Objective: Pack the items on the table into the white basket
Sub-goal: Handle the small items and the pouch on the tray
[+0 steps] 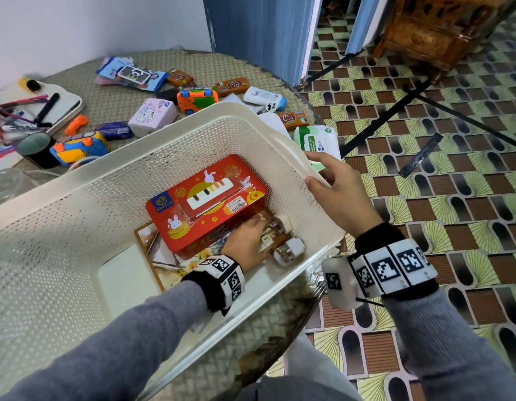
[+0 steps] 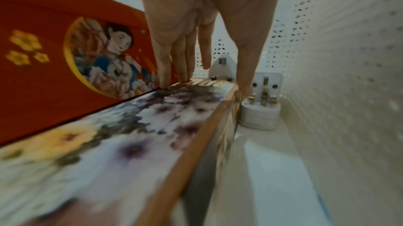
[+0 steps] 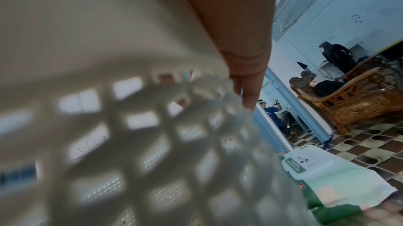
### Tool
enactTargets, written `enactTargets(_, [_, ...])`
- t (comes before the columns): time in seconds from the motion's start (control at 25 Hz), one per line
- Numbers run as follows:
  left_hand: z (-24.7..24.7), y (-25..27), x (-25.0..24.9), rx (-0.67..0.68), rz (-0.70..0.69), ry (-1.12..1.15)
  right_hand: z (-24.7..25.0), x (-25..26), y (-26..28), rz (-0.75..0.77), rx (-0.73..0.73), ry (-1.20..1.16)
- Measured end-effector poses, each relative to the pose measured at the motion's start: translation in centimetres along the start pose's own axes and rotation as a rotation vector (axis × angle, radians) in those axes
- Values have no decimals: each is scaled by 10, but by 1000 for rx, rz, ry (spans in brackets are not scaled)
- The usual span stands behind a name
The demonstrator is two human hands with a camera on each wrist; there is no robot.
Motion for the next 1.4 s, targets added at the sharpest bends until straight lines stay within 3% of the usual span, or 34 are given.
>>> enactTargets(0.12, [-3, 3, 1, 73, -14, -35, 0, 3, 0, -1, -7, 14])
enactTargets(0.48, [28, 10, 6, -56, -6, 150, 4, 18, 15, 75, -157, 146])
enactTargets(0.8, [87, 36, -22, -138, -85, 117, 0, 41, 39, 223, -219, 236])
enactTargets(1.16, [183, 106, -78, -311, -102, 16, 15, 101, 88, 329, -81, 119])
enactTargets(1.4, [193, 191, -107, -456, -50, -15, 8, 108, 150, 425, 61, -23])
Point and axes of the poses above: each hand's wrist, its own y-axis away from the middle knuckle, its own z-axis out of the back of the hand, x = y × z, the point moved 3 cm from there along -y, towards the middle knuckle, and after that the axes turned 5 degrees about -z, right-handed, at the moved point
